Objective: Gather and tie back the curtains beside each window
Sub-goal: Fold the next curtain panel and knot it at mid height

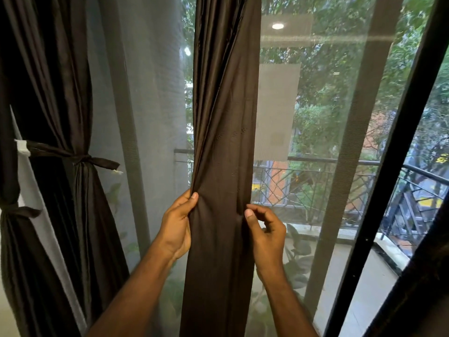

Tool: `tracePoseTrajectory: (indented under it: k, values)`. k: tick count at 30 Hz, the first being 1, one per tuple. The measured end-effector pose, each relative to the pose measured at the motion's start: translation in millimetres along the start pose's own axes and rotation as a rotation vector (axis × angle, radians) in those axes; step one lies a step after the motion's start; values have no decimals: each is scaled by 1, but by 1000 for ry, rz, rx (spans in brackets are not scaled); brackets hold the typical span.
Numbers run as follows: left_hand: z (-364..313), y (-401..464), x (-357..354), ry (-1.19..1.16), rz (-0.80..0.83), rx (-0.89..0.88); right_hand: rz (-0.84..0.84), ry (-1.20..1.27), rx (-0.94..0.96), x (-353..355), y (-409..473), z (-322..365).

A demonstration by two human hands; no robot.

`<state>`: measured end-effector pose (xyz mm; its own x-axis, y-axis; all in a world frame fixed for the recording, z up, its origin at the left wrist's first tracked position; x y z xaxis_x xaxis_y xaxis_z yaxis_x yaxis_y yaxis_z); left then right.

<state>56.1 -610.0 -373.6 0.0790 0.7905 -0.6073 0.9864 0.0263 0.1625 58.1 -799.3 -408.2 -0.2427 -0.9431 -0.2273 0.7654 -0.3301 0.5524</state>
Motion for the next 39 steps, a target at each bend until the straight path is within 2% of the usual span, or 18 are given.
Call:
tracePoseTrajectory:
  k: [3,8,10,12,14,16,19,20,22,24,28,30,34,37,39]
  values:
    - [-3,-1,0,-59,16,20,25,60,-2,-2,0,0]
    - [-4,-1,0,-25,16,-10,-111,-181,297,-5,-14,21]
    - [-4,-2,-1,-15,21,-17,-27,-168,367,-12,-17,29]
    - [-4,-2,-2,-3,36,-21,8,-169,356,-16,-17,28]
    - [-4,-1,-3,41,49,-40,-36,-178,281,-16,-14,23]
    - [-5,-1,-4,241,15,-135,-102,-183,211,-13,-11,17]
    - [-9,-4,-6,849,-166,-512,-184,-241,207,-12,-13,19]
    - [-8,-8,-9,984,-249,-639,-195,-277,240,-13,-16,22]
    - [-6,-17,-14,1097,-392,-793,-175,-364,371,-18,-27,32]
    - [-4,-24,-19,1142,-467,-828,-95,-410,516,-26,-39,40]
    - [-10,-28,-22,1124,-489,-817,40,-390,640,-39,-46,44]
    - [-13,-24,-20,1044,-438,-764,81,-435,674,-45,-43,44]
    - [-8,-11,-14,703,-292,-520,144,-534,722,-55,-36,47]
    - [-4,-18,-15,537,-188,-474,163,-554,722,-62,-35,46]
    - [-6,-24,-16,528,-139,-485,186,-534,705,-64,-35,43]
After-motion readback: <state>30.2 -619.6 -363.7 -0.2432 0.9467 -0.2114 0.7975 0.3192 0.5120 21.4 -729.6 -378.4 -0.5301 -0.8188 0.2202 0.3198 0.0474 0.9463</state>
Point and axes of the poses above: each hand's wrist, its own y-axis towards the middle knuckle, its own x-axis out of the back of the hand, z = x × y, the point moved 4 cm from there along y, towards the middle knuckle, and after that the axes turned 3 degrees about x, right-handed, at the moved point
